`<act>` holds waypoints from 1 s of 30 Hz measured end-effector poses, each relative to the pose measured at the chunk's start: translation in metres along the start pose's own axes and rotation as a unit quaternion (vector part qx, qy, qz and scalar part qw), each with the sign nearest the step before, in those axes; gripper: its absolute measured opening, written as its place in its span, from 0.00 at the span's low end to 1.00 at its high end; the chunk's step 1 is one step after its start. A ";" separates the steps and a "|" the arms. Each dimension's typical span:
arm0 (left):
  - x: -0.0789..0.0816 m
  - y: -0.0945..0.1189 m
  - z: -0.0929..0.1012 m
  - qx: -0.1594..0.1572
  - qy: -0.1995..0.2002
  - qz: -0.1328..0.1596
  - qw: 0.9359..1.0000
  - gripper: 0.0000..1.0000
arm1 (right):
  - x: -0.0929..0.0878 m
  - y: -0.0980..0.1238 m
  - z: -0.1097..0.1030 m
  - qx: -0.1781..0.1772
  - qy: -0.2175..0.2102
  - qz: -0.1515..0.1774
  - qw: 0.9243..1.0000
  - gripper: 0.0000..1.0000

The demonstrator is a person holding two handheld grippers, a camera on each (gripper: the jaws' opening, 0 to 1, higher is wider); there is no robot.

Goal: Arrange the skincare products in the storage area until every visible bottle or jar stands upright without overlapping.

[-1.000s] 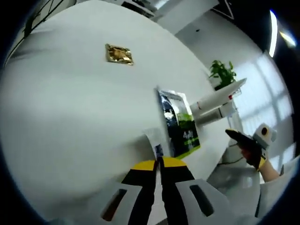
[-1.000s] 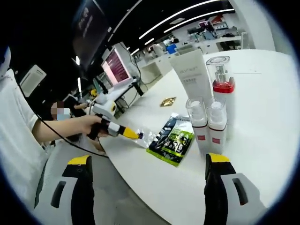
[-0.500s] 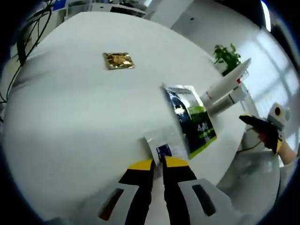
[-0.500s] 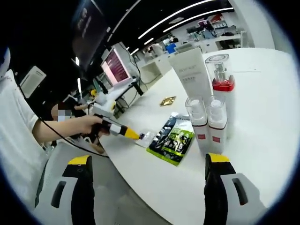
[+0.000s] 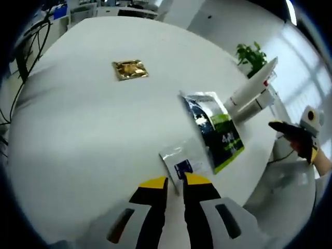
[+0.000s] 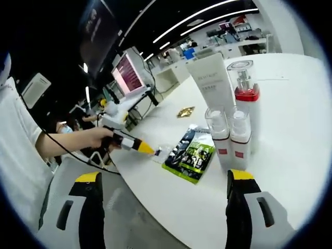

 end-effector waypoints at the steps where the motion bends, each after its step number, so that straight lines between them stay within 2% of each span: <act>1: 0.000 0.001 0.001 0.000 -0.001 0.001 1.000 0.15 | 0.000 0.000 0.000 0.000 0.000 0.000 1.000 0.99; 9: 0.003 0.006 0.004 0.003 -0.008 0.007 1.000 0.20 | 0.001 0.000 -0.002 -0.001 0.003 -0.001 1.000 0.99; 17: 0.007 0.017 0.010 0.007 -0.025 0.026 0.999 0.28 | 0.003 0.004 -0.005 -0.005 0.010 0.004 1.000 0.99; 20: 0.008 0.022 0.012 0.005 -0.025 0.036 0.999 0.29 | 0.003 0.007 0.000 -0.007 0.015 0.005 1.000 0.99; 30: 0.003 0.042 0.026 0.010 -0.035 0.057 0.998 0.41 | 0.007 0.014 -0.007 -0.009 0.024 0.014 1.000 0.97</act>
Point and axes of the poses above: the point that each gripper's makers call its tool centre point, and the gripper's own axes: y roughly backward along the fingers, z roughly to its right, x roughly out of its top, the point moved 10 cm from there along y, roughly backward along the fingers, and after that the axes turned 4 degrees about z, right-handed, at the moved point
